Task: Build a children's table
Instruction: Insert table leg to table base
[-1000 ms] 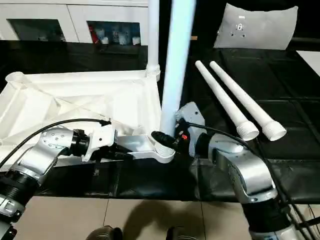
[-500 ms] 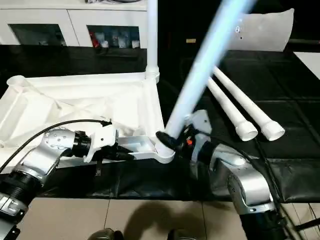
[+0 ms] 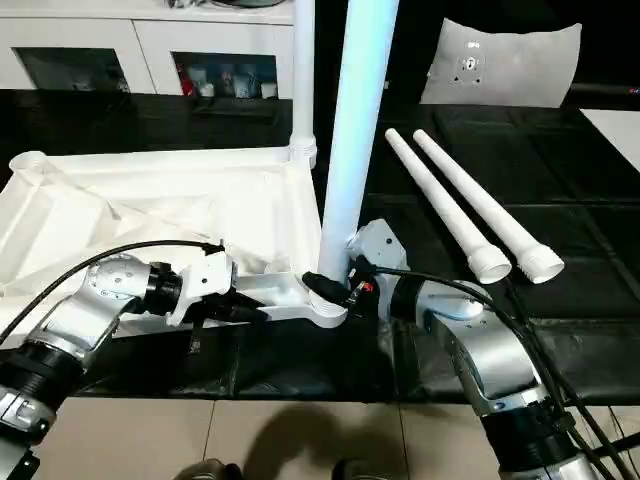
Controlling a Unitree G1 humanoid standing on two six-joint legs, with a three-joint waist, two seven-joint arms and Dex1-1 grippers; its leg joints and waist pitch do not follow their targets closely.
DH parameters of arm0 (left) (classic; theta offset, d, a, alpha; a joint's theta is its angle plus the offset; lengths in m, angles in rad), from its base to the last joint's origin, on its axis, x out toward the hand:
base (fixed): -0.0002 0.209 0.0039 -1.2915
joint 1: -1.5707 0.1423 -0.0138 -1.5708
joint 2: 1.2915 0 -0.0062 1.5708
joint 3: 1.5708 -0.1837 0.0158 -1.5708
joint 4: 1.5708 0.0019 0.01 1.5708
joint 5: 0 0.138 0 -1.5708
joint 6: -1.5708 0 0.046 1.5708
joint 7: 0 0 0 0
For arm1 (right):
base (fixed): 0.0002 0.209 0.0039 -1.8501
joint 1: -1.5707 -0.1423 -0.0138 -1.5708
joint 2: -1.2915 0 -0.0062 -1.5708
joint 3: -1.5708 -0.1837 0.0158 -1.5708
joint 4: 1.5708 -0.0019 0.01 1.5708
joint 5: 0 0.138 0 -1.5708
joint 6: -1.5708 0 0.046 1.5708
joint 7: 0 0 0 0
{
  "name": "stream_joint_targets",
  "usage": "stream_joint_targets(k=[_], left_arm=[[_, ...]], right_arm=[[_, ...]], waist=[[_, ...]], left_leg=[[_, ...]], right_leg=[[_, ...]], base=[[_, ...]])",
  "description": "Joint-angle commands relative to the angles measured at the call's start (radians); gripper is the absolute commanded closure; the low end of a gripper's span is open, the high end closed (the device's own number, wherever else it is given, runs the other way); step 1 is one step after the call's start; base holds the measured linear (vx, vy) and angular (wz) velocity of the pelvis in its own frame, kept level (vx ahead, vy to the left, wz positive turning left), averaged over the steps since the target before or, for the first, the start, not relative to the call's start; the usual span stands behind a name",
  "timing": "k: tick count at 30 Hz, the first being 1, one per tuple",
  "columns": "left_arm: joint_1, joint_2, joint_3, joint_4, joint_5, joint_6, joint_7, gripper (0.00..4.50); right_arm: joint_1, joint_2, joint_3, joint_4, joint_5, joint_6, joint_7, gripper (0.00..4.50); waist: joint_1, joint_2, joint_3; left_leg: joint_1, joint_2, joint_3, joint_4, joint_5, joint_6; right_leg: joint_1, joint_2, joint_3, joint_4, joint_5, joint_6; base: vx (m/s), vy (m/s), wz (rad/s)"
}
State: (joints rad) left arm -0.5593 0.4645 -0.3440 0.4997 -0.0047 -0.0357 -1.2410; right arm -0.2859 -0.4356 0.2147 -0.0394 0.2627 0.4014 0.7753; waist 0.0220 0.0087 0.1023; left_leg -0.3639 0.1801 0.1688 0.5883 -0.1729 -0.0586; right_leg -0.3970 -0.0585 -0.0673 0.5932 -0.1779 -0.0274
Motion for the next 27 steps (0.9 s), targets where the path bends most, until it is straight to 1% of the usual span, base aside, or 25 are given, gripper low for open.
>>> stream_joint_targets(k=[1, 2, 3, 4, 5, 6, 7, 8, 9, 11, 12, 13, 14, 15, 17, 18, 19, 20, 21, 22, 23, 24, 25, 26, 27], left_arm=[[-0.09, -0.008, 0.024, -0.003, -0.015, -0.034, -0.005, 4.5], [-0.103, -0.011, 0.023, 0.008, -0.014, -0.035, -0.009, 4.5], [-0.152, -0.016, 0.025, 0.055, -0.008, -0.05, -0.015, 4.5], [-0.152, -0.016, 0.025, 0.055, -0.008, -0.05, -0.015, 4.5], [-0.18, -0.018, 0.027, 0.083, -0.005, -0.056, -0.019, 4.5], [-0.195, -0.016, 0.028, 0.1, 0.0, -0.065, -0.017, 4.5], [-0.204, -0.014, 0.029, 0.109, 0.004, -0.069, -0.016, 4.5], [-0.207, -0.014, 0.029, 0.112, 0.005, -0.07, -0.015, 4.5], [-0.234, -0.008, 0.033, 0.147, 0.014, -0.084, -0.012, 4.5], [-0.244, 0.0, 0.035, 0.161, 0.019, -0.089, -0.013, 4.5], [-0.251, 0.006, 0.039, 0.172, 0.021, -0.093, -0.014, 4.5], [-0.252, 0.011, 0.043, 0.174, 0.021, -0.088, -0.012, 4.5], [-0.248, 0.021, 0.05, 0.173, 0.018, -0.077, -0.007, 4.5], [-0.243, 0.024, 0.052, 0.167, 0.017, -0.07, -0.005, 4.5], [-0.232, 0.029, 0.059, 0.151, 0.014, -0.051, 0.001, 4.5], [-0.205, 0.037, 0.075, 0.107, 0.01, -0.001, 0.021, 4.5], [-0.182, 0.041, 0.085, 0.064, 0.002, 0.035, 0.03, 4.5], [-0.163, 0.044, 0.094, 0.028, -0.005, 0.064, 0.038, 4.5], [-0.093, 0.053, 0.124, -0.107, -0.025, 0.164, 0.073, 4.5], [-0.038, 0.06, 0.143, -0.22, -0.032, 0.245, 0.103, 4.5], [-0.007, 0.064, 0.153, -0.284, -0.033, 0.291, 0.122, 4.5], [0.048, 0.064, 0.17, -0.402, -0.031, 0.374, 0.153, 4.5], [0.081, 0.063, 0.179, -0.474, -0.028, 0.425, 0.172, 4.5], [0.12, 0.046, 0.192, -0.56, -0.023, 0.492, 0.203, 4.5], [0.144, 0.034, 0.2, -0.615, -0.018, 0.536, 0.223, 4.5]], right_arm=[[0.062, -0.001, 0.102, 0.12, -0.038, 0.105, 0.043, 2.61], [0.058, 0.003, 0.101, 0.115, -0.028, 0.114, 0.047, 2.61], [0.052, 0.003, 0.115, 0.097, -0.023, 0.125, 0.059, 2.61], [0.052, 0.003, 0.115, 0.097, -0.023, 0.125, 0.059, 2.61], [0.051, 0.001, 0.126, 0.086, -0.023, 0.129, 0.066, 2.61], [0.051, 0.003, 0.128, 0.083, -0.023, 0.13, 0.066, 2.61], [0.052, 0.004, 0.128, 0.079, -0.022, 0.13, 0.065, 2.61], [0.053, 0.004, 0.128, 0.078, -0.022, 0.131, 0.064, 2.61], [0.051, 0.012, 0.129, 0.074, -0.02, 0.134, 0.061, 2.61], [0.048, 0.017, 0.128, 0.078, -0.023, 0.131, 0.055, 2.61], [0.044, 0.023, 0.127, 0.083, -0.026, 0.128, 0.049, 2.61], [0.041, 0.028, 0.125, 0.088, -0.027, 0.126, 0.043, 2.61], [0.035, 0.037, 0.119, 0.1, -0.033, 0.121, 0.027, 2.61], [0.032, 0.04, 0.117, 0.104, -0.036, 0.119, 0.021, 2.61], [0.028, 0.045, 0.114, 0.112, -0.041, 0.116, 0.011, 2.61], [0.02, 0.056, 0.106, 0.127, -0.051, 0.113, -0.013, 2.61], [0.014, 0.065, 0.099, 0.137, -0.058, 0.112, -0.033, 2.61], [0.01, 0.072, 0.093, 0.146, -0.064, 0.111, -0.05, 2.61], [-0.009, 0.103, 0.067, 0.179, -0.085, 0.112, -0.12, 2.61], [-0.025, 0.126, 0.045, 0.203, -0.092, 0.12, -0.169, 2.61], [-0.034, 0.14, 0.032, 0.217, -0.095, 0.127, -0.196, 2.61], [-0.051, 0.159, 0.017, 0.237, -0.098, 0.124, -0.227, 2.61], [-0.061, 0.17, 0.009, 0.248, -0.1, 0.121, -0.242, 2.61], [-0.077, 0.185, -0.003, 0.267, -0.104, 0.116, -0.268, 2.61], [-0.089, 0.195, -0.011, 0.28, -0.106, 0.113, -0.285, 2.61]], waist=[[-0.014, 0.002, -0.011], [-0.014, 0.002, -0.008], [-0.019, -0.005, 0.003], [-0.019, -0.005, 0.003], [-0.016, -0.005, 0.001], [-0.014, -0.004, 0.003], [-0.014, -0.004, 0.005], [-0.013, -0.003, 0.009], [-0.014, -0.005, 0.016], [-0.015, -0.006, 0.018], [-0.015, -0.007, 0.019], [-0.015, -0.007, 0.023], [-0.016, -0.011, 0.024], [-0.015, -0.01, 0.025], [-0.016, -0.01, 0.033], [-0.016, -0.012, 0.035], [-0.018, -0.01, 0.039], [-0.022, -0.011, 0.042], [-0.024, -0.011, 0.046], [-0.035, 0.002, 0.05], [-0.042, 0.001, 0.05], [-0.054, 0.006, 0.052], [-0.061, 0.01, 0.059], [-0.069, 0.015, 0.064], [-0.078, 0.014, 0.064]], left_leg=[[0.032, 0.032, -0.026, -0.083, -0.466, 0.017], [0.04, 0.03, -0.028, -0.081, -0.486, 0.012], [0.036, 0.03, -0.033, -0.087, -0.49, 0.012], [0.036, 0.03, -0.033, -0.087, -0.49, 0.012], [0.031, 0.035, -0.035, -0.1, -0.45, 0.02], [0.028, 0.04, -0.035, -0.105, -0.427, 0.023], [0.028, 0.042, -0.034, -0.107, -0.421, 0.025], [0.027, 0.043, -0.034, -0.109, -0.421, 0.026], [0.02, 0.046, -0.036, -0.114, -0.423, 0.022], [0.023, 0.047, -0.036, -0.114, -0.432, 0.017], [0.022, 0.048, -0.036, -0.114, -0.433, 0.016], [0.022, 0.047, -0.036, -0.115, -0.437, 0.017], [0.024, 0.048, -0.036, -0.114, -0.44, 0.013], [0.024, 0.048, -0.037, -0.115, -0.44, 0.01], [0.024, 0.049, -0.039, -0.117, -0.451, 0.005], [0.026, 0.048, -0.039, -0.116, -0.458, 0.004], [0.029, 0.048, -0.041, -0.116, -0.474, -0.003], [0.024, 0.05, -0.047, -0.118, -0.486, -0.013], [0.023, 0.047, -0.049, -0.119, -0.5, -0.013], [0.016, 0.053, -0.06, -0.127, -0.539, -0.038], [0.01, 0.053, -0.065, -0.129, -0.555, -0.041], [0.005, 0.055, -0.073, -0.135, -0.59, -0.053], [-0.002, 0.056, -0.076, -0.142, -0.613, -0.051], [0.003, 0.056, -0.079, -0.144, -0.672, -0.048], [0.006, 0.057, -0.081, -0.138, -0.659, -0.049]], right_leg=[[-0.002, -0.076, 0.044, -0.132, -0.695, -0.034], [-0.004, -0.079, 0.04, -0.14, -0.733, -0.019], [0.001, -0.08, 0.032, -0.145, -0.734, -0.013], [0.001, -0.08, 0.032, -0.145, -0.734, -0.013], [0.014, -0.084, 0.034, -0.142, -0.67, -0.019], [0.016, -0.088, 0.038, -0.139, -0.614, -0.044], [0.016, -0.087, 0.04, -0.139, -0.596, -0.054], [0.014, -0.088, 0.041, -0.138, -0.585, -0.063], [0.018, -0.091, 0.044, -0.132, -0.564, -0.085], [0.017, -0.095, 0.048, -0.129, -0.558, -0.098], [0.017, -0.097, 0.049, -0.128, -0.558, -0.103], [0.015, -0.097, 0.049, -0.13, -0.567, -0.104], [0.013, -0.102, 0.051, -0.132, -0.599, -0.102], [0.014, -0.103, 0.051, -0.131, -0.607, -0.102], [0.01, -0.105, 0.05, -0.137, -0.643, -0.093], [0.008, -0.105, 0.05, -0.14, -0.657, -0.089], [0.005, -0.107, 0.049, -0.14, -0.688, -0.086], [0.006, -0.11, 0.045, -0.139, -0.714, -0.083], [0.006, -0.107, 0.04, -0.145, -0.741, -0.069], [0.01, -0.109, 0.034, -0.134, -0.728, -0.073], [0.015, -0.109, 0.029, -0.132, -0.719, -0.073], [0.022, -0.107, 0.021, -0.124, -0.685, -0.08], [0.024, -0.102, 0.015, -0.126, -0.678, -0.076], [0.022, -0.098, 0.007, -0.132, -0.659, -0.067], [0.023, -0.108, 0.01, -0.123, -0.594, -0.095]], base=[[0.0, 0.0, 0.0], [0.0, 0.0, 0.0], [0.0, 0.0, 0.0], [0.0, 0.0, 0.0], [0.0, 0.0, 0.0], [0.0, 0.0, 0.0], [0.0, 0.0, 0.0], [0.0, 0.0, 0.0], [0.0, 0.0, 0.0], [0.0, 0.0, 0.0], [0.0, 0.0, 0.0], [0.0, 0.0, 0.0], [0.0, 0.0, 0.0], [0.0, 0.0, 0.0], [0.0, 0.0, 0.0], [0.0, 0.0, 0.0], [0.0, 0.0, 0.0], [0.0, 0.0, 0.0], [0.0, 0.0, 0.0], [-0.023, 0.015, -0.18], [-0.018, 0.032, -0.26], [-0.018, 0.032, -0.26], [-0.016, 0.048, -0.31], [-0.006, 0.04, -0.23], [-0.006, 0.04, -0.23]])
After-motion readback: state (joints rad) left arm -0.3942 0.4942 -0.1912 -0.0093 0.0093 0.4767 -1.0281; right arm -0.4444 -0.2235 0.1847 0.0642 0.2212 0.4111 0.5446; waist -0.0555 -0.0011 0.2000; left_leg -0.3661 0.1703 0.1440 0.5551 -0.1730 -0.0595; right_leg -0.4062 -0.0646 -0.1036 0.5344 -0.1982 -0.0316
